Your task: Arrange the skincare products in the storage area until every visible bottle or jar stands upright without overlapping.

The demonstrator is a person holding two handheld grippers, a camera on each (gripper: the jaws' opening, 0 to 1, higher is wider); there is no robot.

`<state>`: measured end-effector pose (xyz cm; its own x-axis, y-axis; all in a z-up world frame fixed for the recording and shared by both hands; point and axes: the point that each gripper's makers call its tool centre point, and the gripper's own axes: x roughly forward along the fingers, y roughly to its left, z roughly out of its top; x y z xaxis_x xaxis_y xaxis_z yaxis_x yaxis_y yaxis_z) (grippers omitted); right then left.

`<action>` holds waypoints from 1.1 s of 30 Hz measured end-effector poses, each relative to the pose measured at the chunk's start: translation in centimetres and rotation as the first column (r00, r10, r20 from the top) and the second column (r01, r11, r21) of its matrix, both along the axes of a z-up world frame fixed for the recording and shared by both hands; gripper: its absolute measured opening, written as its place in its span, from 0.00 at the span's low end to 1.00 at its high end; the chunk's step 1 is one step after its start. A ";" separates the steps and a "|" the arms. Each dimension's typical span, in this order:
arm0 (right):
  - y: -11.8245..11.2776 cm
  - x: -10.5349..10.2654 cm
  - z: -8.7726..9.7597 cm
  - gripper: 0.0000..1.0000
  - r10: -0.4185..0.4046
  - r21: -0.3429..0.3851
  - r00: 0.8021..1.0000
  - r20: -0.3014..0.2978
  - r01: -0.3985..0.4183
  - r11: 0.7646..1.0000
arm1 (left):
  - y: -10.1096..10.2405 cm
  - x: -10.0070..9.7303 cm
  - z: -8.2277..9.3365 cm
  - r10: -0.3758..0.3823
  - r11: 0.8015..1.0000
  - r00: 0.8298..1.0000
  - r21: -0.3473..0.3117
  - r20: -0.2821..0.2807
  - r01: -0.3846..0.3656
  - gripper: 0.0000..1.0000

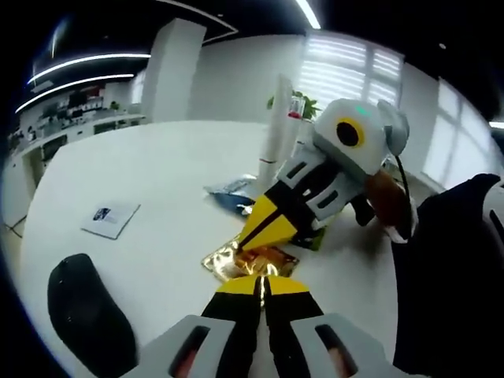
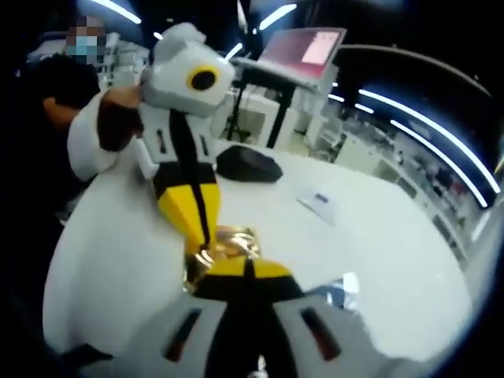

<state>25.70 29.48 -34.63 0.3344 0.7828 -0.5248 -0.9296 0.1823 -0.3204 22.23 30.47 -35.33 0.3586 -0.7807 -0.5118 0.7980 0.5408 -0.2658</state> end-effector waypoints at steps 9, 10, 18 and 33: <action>0.1 -0.3 0.0 0.00 0.018 0.014 1.000 -0.011 -0.018 1.000 | -0.1 -0.1 0.1 -0.020 1.000 1.000 -0.013 -0.016 0.019 0.01; 0.0 -0.4 0.0 0.00 0.021 0.016 1.000 -0.010 -0.021 1.000 | 0.1 0.1 0.1 -0.020 1.000 1.000 -0.015 -0.018 0.019 0.01; 0.0 -0.6 0.0 0.00 0.025 0.033 0.999 -0.031 -0.024 0.999 | 0.1 0.1 0.1 -0.031 0.999 0.999 -0.033 -0.041 0.030 0.01; -0.2 -0.8 -0.1 0.00 0.018 0.052 0.998 -0.058 -0.015 0.999 | -1.0 -1.3 0.0 -0.030 0.999 0.998 -0.035 -0.050 0.029 0.01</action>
<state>24.90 29.26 -34.70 0.2910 0.8145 -0.5019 -0.9495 0.1816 -0.2559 20.91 29.44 -35.34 0.3097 -0.8082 -0.5009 0.7987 0.5070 -0.3242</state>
